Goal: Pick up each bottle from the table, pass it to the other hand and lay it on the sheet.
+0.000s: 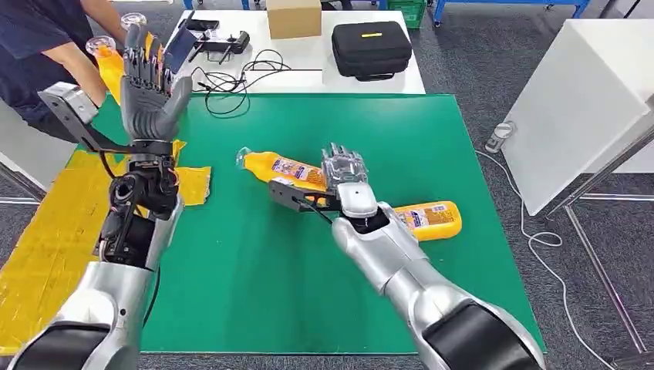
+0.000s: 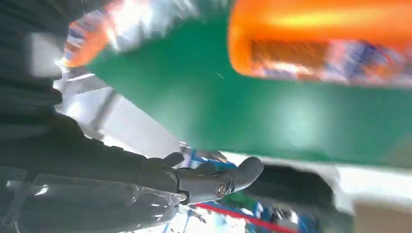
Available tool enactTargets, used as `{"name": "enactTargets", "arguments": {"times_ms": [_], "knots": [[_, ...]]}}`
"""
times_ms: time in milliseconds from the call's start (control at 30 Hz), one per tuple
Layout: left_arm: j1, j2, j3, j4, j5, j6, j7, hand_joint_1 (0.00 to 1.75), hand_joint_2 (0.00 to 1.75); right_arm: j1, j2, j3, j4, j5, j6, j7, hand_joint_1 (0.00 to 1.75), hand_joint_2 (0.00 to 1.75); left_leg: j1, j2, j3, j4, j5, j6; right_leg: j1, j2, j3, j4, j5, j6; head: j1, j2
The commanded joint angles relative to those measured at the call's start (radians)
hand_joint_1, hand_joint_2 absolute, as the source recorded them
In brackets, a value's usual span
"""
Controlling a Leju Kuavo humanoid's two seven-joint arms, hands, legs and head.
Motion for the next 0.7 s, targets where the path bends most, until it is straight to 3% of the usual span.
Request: {"name": "enactTargets", "arguments": {"times_ms": [33, 333, 367, 433, 600, 700], "knots": [[0.079, 0.084, 0.064, -0.038, -0.001, -0.018, -0.038, 0.00, 1.75, -0.033, 0.016, -0.020, -0.067, -0.002, -0.093, -0.116, 0.00, 1.75, 0.000, 0.007, 0.004, -0.001, -0.002, -0.001, 0.000, 0.005, 0.001, 0.000, 0.000, 0.000, 0.000, 0.000], [0.072, 0.071, 0.069, -0.040, -0.008, -0.016, -0.030, 0.00, 1.75, -0.030, 0.007, -0.010, -0.068, 0.001, -0.109, -0.119, 0.00, 1.75, 0.001, 0.002, 0.003, 0.000, -0.001, -0.001, 0.002, 0.000, 0.001, 0.000, -0.001, 0.001, 0.000, 0.000], [0.040, 0.084, 0.085, 0.041, 0.004, -0.069, -0.012, 0.00, 1.75, 0.010, -0.046, 0.030, -0.185, 0.007, -0.176, -0.158, 0.00, 1.75, 0.001, 0.000, 0.002, 0.000, -0.001, -0.001, 0.002, -0.001, 0.001, 0.000, -0.001, 0.001, 0.000, 0.000], [0.050, 0.092, 0.090, 0.034, 0.005, -0.068, -0.021, 0.00, 1.75, 0.037, -0.068, 0.045, -0.234, 0.007, -0.174, -0.162, 0.00, 1.75, 0.001, 0.000, 0.003, 0.000, -0.001, -0.001, 0.002, -0.001, 0.002, 0.000, -0.001, 0.001, 0.000, 0.000], [0.149, 0.147, 0.149, 0.027, 0.039, -0.111, -0.061, 0.00, 1.75, 0.334, -0.254, 0.078, -0.699, 0.018, -0.202, -0.128, 0.00, 1.75, 0.002, -0.001, 0.010, -0.006, -0.001, -0.001, 0.003, -0.002, 0.010, -0.007, -0.001, 0.001, 0.000, 0.000], [0.141, 0.143, 0.151, 0.029, 0.037, -0.110, -0.064, 0.00, 1.75, 0.359, -0.273, 0.076, -0.743, 0.023, -0.195, -0.121, 0.00, 1.75, 0.001, -0.004, 0.007, -0.003, -0.001, -0.001, 0.002, -0.005, 0.007, -0.004, -0.003, 0.001, 0.000, 0.000]]}}
